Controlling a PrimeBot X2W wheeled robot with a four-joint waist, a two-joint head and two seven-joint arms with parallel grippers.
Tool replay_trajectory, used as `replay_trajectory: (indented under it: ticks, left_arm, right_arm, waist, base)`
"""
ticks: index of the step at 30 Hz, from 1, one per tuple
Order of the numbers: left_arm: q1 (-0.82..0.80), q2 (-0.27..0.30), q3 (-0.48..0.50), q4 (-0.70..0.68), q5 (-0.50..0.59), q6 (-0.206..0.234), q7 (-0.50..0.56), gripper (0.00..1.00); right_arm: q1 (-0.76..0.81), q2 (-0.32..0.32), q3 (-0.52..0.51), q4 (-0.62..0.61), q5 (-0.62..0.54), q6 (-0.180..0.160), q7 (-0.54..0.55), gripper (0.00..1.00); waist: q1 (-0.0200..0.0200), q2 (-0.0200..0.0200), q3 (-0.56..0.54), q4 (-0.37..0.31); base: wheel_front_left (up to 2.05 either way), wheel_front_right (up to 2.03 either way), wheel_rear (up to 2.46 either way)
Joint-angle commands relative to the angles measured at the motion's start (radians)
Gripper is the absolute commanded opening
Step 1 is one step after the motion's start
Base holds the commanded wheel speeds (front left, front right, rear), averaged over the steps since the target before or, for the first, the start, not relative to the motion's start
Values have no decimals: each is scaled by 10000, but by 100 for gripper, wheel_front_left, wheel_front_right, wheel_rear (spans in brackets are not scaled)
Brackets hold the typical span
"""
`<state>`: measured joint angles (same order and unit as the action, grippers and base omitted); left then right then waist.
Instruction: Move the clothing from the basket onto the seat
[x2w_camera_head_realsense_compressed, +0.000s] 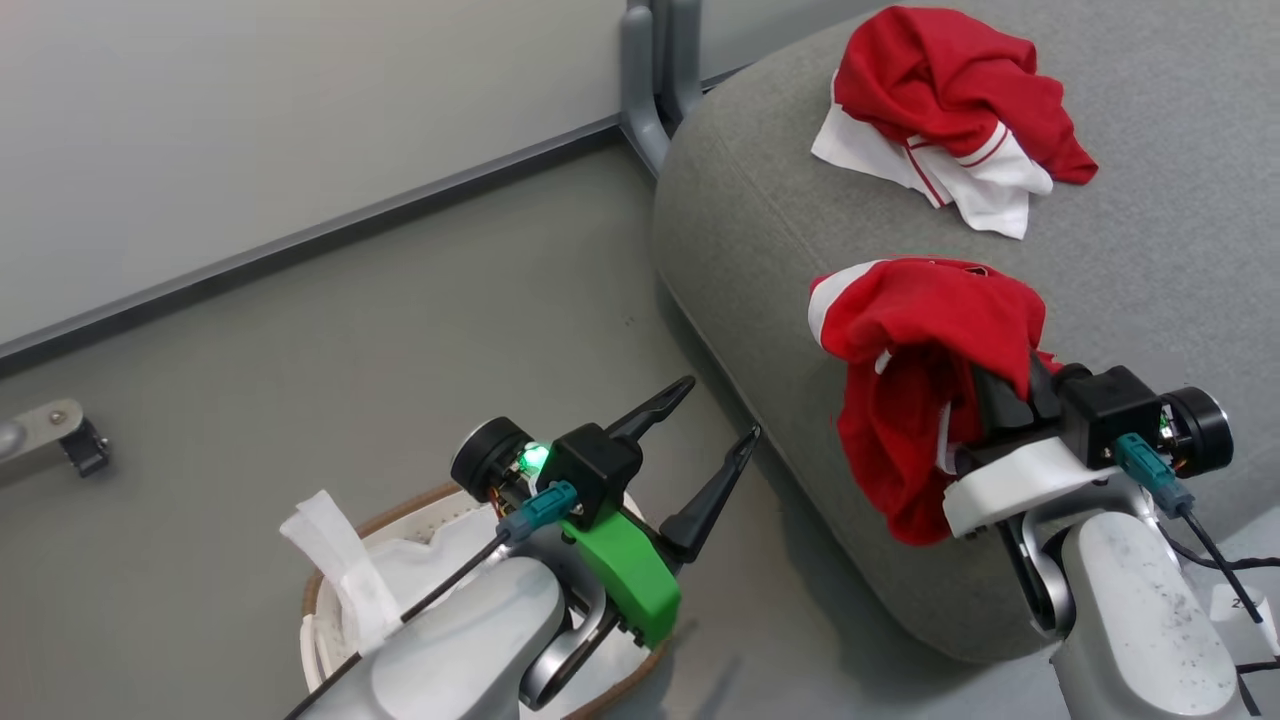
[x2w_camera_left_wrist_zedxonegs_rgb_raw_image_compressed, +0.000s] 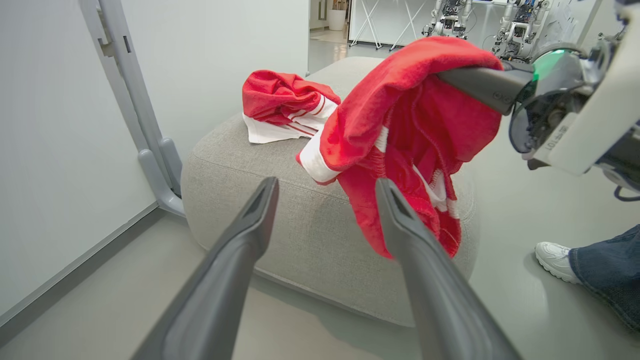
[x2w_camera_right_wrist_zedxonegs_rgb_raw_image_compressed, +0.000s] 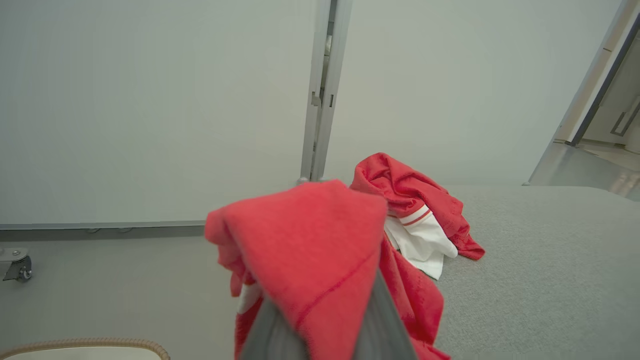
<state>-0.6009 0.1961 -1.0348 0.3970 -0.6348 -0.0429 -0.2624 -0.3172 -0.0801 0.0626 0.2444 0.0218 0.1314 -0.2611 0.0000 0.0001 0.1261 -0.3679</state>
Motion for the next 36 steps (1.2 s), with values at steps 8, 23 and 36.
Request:
replay_trajectory:
  ticks: [8,23,36]
  left_arm:
    - [-463,87,-46,-1,174,35,89,100]
    - [-1560,686,150,-870,706,500,499,100]
    - [-2462,1217,198,-2049,1237,873,1114,100]
  right_arm:
    - [-900,-143,-324,429,118,-14,168,0]
    - [-6330,-2470,-795,1934,994,-14,1106,0]
    - [-9290,-5065,-2075,4824,480,-14,1864,0]
  waist:
    - [0,-1,1074,-209]
    - [0,-1,3203,788]
    - [0,-1,5129,2053]
  base:
    - [0,0,0]
    - [0,0,0]
    - [0,0,0]
